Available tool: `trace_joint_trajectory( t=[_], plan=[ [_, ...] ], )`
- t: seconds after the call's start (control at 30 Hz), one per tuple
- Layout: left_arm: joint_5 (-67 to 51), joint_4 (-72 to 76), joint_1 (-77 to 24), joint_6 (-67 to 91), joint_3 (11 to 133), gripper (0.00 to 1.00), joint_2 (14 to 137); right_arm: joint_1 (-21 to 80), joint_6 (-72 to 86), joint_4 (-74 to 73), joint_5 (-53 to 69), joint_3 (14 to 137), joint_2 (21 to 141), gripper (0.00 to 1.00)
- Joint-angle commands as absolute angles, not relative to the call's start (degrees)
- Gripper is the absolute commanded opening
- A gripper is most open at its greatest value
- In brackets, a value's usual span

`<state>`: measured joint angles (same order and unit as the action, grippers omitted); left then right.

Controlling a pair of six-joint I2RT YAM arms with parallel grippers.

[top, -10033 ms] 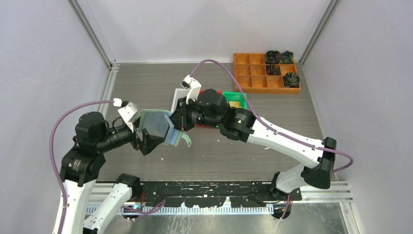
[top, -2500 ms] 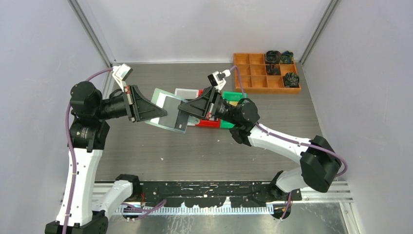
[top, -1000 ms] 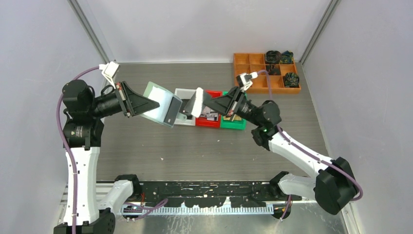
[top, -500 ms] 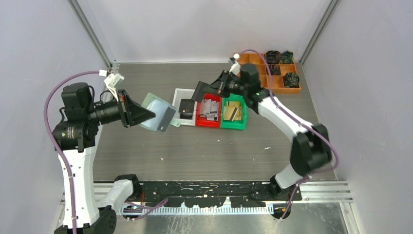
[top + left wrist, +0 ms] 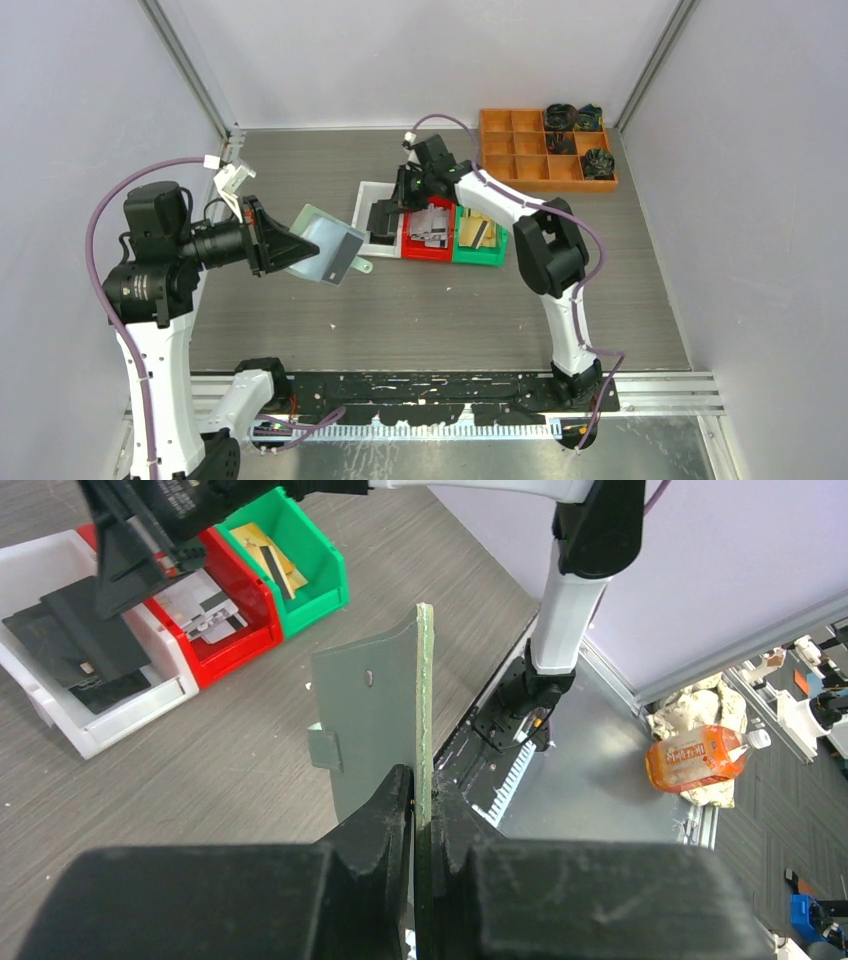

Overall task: Take the credit cards out of the card holder
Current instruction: Place the credit card in the storage box.

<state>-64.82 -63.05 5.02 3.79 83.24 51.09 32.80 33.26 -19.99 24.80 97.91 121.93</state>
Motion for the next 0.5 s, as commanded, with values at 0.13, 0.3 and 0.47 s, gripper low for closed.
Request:
trace_joint_trajectory(
  t=[0.13, 0.3, 0.47],
  plan=[
    [-68.28, -61.55, 5.34, 4.46, 85.14, 0.00, 49.80, 35.09, 29.79, -24.32, 18.87, 108.56, 126.11, 0.01],
    [-68.89, -61.28, 5.29, 4.83, 85.13, 0.00, 49.49, 35.67, 26.66, -28.13, 14.27, 109.95, 125.48, 0.08],
    [-69.25, -60.62, 5.28, 4.92, 84.54, 0.00, 49.33, 35.68, 25.04, -28.67, 8.76, 108.47, 121.04, 0.33]
  ],
)
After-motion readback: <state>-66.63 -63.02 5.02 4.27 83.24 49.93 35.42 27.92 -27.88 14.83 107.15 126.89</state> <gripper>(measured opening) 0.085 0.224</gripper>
